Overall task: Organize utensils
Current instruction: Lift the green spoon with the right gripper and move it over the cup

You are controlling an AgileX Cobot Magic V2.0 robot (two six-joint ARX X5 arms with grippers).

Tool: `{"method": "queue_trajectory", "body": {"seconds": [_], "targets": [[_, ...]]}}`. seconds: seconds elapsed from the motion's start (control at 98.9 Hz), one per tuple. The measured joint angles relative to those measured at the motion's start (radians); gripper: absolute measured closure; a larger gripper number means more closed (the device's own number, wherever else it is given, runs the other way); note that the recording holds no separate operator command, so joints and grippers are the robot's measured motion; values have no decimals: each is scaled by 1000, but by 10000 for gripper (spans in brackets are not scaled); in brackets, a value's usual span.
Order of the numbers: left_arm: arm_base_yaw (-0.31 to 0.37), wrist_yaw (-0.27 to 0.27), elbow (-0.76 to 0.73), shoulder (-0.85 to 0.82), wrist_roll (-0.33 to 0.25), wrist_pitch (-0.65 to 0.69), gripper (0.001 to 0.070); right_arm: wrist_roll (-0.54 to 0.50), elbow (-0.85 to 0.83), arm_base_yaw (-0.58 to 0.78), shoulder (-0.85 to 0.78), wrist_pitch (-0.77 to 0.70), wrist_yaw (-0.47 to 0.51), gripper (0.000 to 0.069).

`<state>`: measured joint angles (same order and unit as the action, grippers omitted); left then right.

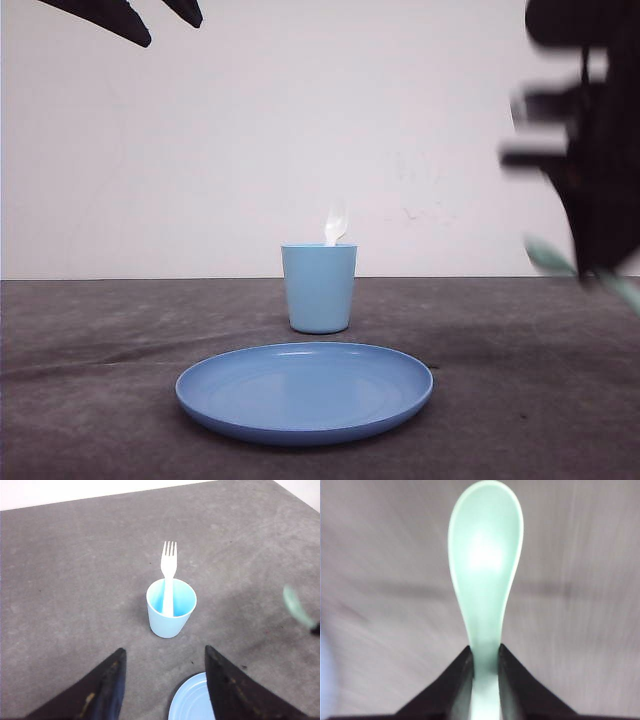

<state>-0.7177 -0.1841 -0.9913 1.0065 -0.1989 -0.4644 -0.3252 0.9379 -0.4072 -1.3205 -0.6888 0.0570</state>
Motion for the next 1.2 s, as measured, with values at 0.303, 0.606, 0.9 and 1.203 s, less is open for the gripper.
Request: {"method": "queue_trajectory", "body": {"seconds": [0.303, 0.606, 0.9, 1.203], "targets": [[0, 0, 0, -2, -34, 29, 413, 87, 172, -142, 72, 306, -3, 630], [0, 0, 0, -2, -72, 30, 413, 207, 172, -251, -107, 731, 19, 630], [0, 0, 0, -2, -79, 30, 413, 251, 171, -245, -332, 973, 26, 631], [0, 0, 0, -2, -79, 29, 413, 251, 171, -244, -467, 1047, 26, 632]]}}
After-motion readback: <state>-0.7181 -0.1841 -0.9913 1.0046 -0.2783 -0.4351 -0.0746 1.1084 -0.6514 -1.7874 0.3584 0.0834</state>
